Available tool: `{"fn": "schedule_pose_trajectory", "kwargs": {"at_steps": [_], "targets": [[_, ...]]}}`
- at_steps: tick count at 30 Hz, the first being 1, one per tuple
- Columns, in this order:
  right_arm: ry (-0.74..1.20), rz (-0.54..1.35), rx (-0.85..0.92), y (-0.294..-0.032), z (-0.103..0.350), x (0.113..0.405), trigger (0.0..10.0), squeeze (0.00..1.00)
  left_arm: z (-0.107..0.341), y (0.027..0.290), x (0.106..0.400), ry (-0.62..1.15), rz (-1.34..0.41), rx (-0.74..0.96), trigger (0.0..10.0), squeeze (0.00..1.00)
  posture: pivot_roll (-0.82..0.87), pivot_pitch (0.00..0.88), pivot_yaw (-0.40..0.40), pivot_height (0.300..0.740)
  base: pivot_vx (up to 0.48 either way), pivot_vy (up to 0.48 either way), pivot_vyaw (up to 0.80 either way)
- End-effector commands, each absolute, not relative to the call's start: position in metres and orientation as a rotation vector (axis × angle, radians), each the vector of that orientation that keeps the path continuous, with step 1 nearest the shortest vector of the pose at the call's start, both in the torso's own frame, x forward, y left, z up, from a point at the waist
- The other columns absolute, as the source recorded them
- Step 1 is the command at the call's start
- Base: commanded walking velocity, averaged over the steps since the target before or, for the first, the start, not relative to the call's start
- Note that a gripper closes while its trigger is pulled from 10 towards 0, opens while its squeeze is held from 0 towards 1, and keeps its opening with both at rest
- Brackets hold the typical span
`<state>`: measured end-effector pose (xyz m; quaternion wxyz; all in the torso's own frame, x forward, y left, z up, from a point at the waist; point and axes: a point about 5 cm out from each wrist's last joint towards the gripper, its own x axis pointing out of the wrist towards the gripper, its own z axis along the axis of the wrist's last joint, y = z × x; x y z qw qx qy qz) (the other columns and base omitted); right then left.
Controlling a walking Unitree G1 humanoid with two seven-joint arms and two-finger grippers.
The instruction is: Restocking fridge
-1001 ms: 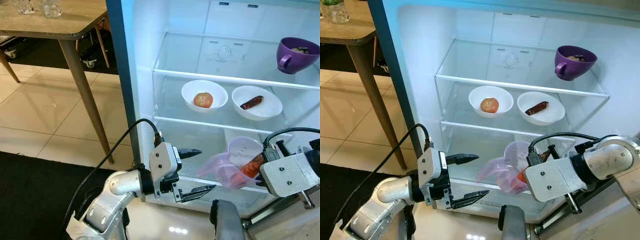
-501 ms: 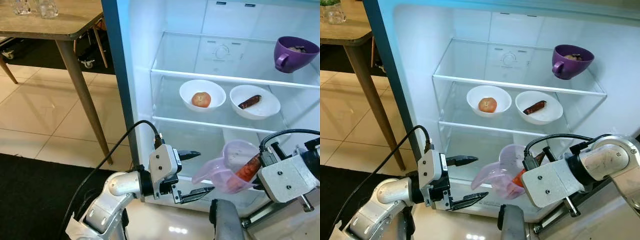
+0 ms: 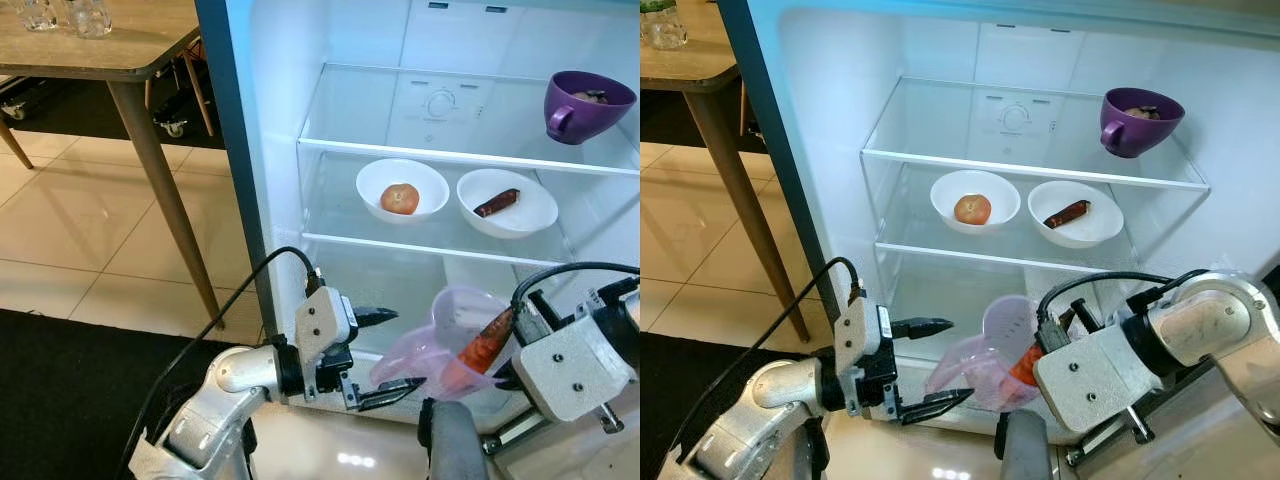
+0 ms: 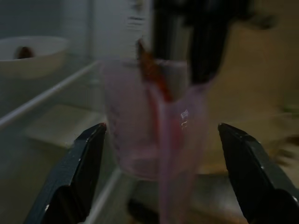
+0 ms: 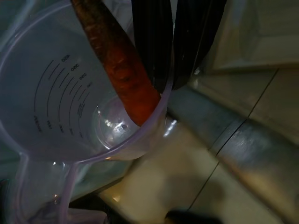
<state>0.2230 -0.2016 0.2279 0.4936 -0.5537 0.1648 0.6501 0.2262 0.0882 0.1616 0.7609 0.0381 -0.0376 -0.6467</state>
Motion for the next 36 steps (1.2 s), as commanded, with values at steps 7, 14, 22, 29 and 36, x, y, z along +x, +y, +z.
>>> {"fn": "schedule_pose_trajectory", "kwargs": {"at_steps": [7,14,22,29,36], "targets": [[0.441,1.64,-1.376,-0.202,0.213,0.219,0.0,0.0,0.181,0.109,0.218,-0.04,-1.539,0.047,10.0,0.0,-0.03,0.096,-0.006,0.369,0.0,0.0,0.0],[0.424,1.715,-1.445,-0.195,0.199,0.215,0.0,0.0,0.195,0.128,0.219,0.032,-1.662,0.195,10.0,0.0,-0.02,0.093,-0.008,0.369,0.0,0.0,0.0],[0.321,1.833,-1.552,-0.177,0.179,0.208,0.0,0.0,0.176,0.15,0.254,0.263,-1.53,0.397,10.0,0.0,-0.03,0.089,0.001,0.369,0.0,0.0,0.0],[0.217,1.853,-1.605,-0.161,0.176,0.211,0.0,0.0,0.149,0.141,0.276,0.436,-1.333,0.205,10.0,0.0,-0.03,0.086,0.006,0.369,0.0,0.0,0.0],[0.144,1.845,-1.66,-0.15,0.171,0.216,0.0,0.0,0.152,0.117,0.281,0.445,-1.309,-0.153,10.0,0.0,-0.03,0.086,0.009,0.369,0.0,0.0,0.0]]}}
